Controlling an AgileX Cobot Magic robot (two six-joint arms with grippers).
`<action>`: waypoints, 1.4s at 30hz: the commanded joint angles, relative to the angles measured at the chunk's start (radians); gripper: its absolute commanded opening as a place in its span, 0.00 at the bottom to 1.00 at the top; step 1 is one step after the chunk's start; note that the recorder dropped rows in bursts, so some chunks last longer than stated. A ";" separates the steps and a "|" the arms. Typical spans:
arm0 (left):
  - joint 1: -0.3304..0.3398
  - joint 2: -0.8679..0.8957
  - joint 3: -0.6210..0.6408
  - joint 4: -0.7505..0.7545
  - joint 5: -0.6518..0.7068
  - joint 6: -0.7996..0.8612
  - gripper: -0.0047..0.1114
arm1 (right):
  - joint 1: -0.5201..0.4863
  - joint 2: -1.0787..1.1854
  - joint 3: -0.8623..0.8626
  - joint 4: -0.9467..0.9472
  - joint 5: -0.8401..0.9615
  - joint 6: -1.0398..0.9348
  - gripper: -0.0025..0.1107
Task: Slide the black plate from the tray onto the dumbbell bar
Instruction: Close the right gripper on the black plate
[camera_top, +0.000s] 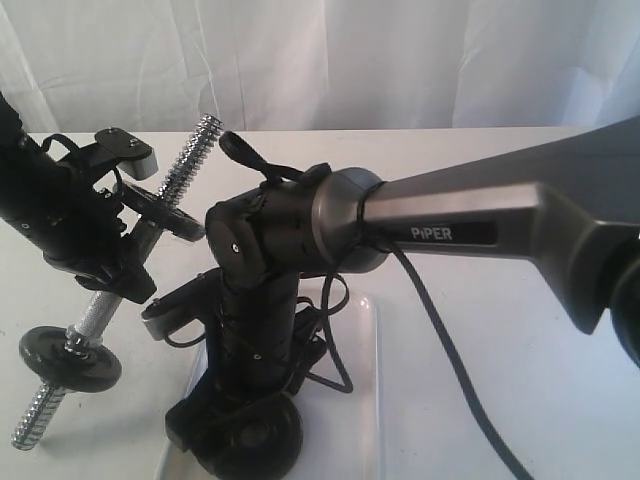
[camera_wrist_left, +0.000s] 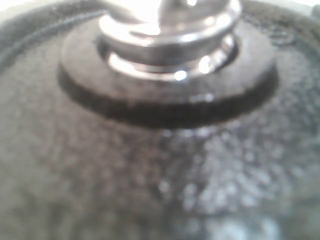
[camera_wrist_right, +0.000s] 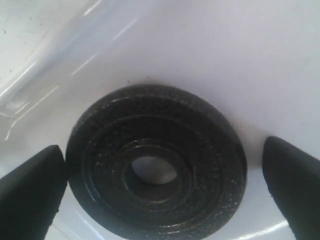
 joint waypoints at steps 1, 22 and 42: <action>-0.001 -0.062 -0.025 -0.095 -0.006 -0.006 0.04 | 0.009 0.027 0.011 0.000 -0.021 0.005 0.95; -0.001 -0.062 -0.025 -0.091 -0.010 -0.006 0.04 | 0.069 0.029 0.017 -0.047 -0.014 0.022 0.95; -0.001 -0.062 -0.025 -0.089 -0.010 -0.006 0.04 | 0.069 0.042 0.017 -0.130 0.093 -0.039 0.95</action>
